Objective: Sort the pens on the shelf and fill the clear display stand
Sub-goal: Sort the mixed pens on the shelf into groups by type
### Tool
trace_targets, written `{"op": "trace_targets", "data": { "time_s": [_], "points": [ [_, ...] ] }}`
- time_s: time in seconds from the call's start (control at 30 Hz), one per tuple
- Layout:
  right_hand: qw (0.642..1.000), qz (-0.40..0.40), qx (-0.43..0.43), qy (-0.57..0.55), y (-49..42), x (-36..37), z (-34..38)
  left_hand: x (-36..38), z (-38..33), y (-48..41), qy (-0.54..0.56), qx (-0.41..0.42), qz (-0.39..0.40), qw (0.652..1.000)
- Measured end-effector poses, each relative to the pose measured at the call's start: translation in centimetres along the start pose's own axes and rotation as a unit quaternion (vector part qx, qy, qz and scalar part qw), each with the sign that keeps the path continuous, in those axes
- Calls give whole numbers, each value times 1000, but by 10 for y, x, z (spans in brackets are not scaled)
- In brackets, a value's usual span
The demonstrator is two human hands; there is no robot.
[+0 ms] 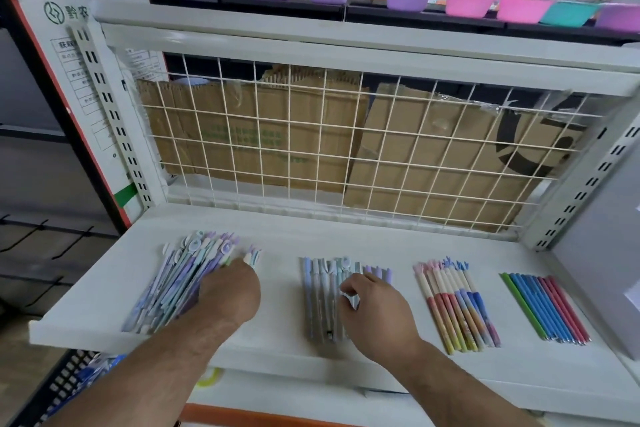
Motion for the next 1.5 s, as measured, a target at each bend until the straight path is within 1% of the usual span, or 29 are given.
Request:
{"op": "trace_targets", "data": {
  "time_s": [0.07, 0.1, 0.17, 0.2, 0.27, 0.33, 0.4, 0.43, 0.47, 0.5, 0.63, 0.73, 0.8, 0.87, 0.97, 1.0, 1.1, 1.13, 1.23, 1.3, 1.4, 1.5],
  "points": [
    [1000, 4, -9, -11, 3, -4, -5, -3, -4, 3, 100, 6, -12, 995],
    [1000, 4, -15, -23, 3, -7, -6, -5, -8, 5, 165, 18, -17, 986],
    [998, 11, -17, -61, 5, -11, -9, -7, -24, 12, 298, 63, 3, 953],
    [996, 16, -20, -86, 5, -13, -9, -7, -34, 17, 375, 90, 20, 922],
    [989, 22, -31, -144, 6, -17, -7, -4, -56, 28, 515, 140, 49, 845],
    [980, 17, -36, -194, 5, -21, -6, 1, -76, 38, 593, 171, 78, 783],
    [971, 16, -39, -233, 6, -25, -6, 4, -93, 46, 640, 195, 104, 736],
    [968, 20, -37, -247, 6, -26, -7, 5, -100, 50, 657, 204, 111, 717],
    [966, 25, -33, -257, 7, -27, -10, 4, -106, 53, 669, 213, 114, 703],
    [964, 29, -25, -262, 8, -27, -13, 5, -111, 56, 674, 219, 119, 696],
    [956, 40, 3, -292, 12, -29, -29, 11, -135, 63, 670, 240, 158, 685],
    [957, 38, 19, -288, 15, -31, -45, 14, -150, 65, 655, 246, 163, 695],
    [956, 28, 34, -291, 18, -32, -56, 16, -157, 66, 648, 234, 155, 708],
    [965, 0, 66, -255, 21, -35, -71, 17, -162, 64, 642, 216, 140, 723],
    [982, -53, 124, -132, 27, -44, -92, 16, -167, 61, 622, 196, 116, 749],
    [985, -60, 142, -79, 29, -47, -99, 16, -170, 61, 622, 195, 121, 749],
    [984, -68, 160, 37, 32, -50, -118, 16, -178, 68, 646, 196, 159, 720],
    [983, -61, 162, 56, 31, -49, -124, 16, -181, 69, 645, 195, 165, 720],
    [977, 4, 187, 103, 27, -41, -140, 18, -187, 69, 632, 205, 169, 728],
    [976, 13, 187, 114, 25, -40, -144, 17, -191, 68, 625, 217, 162, 732],
    [976, 14, 184, 115, 26, -42, -143, 14, -194, 69, 631, 236, 166, 720],
    [979, -19, 181, 88, 30, -49, -134, 12, -195, 71, 637, 242, 176, 711]
  ]
}}
Point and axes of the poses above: each hand's wrist, its own y-axis away from the middle knuckle, its own x-axis out of the palm, z = x × y, the point moved 5 cm from there along -y, towards the middle knuckle, and after that the axes turned 14 degrees about z, right-handed, at the moved point
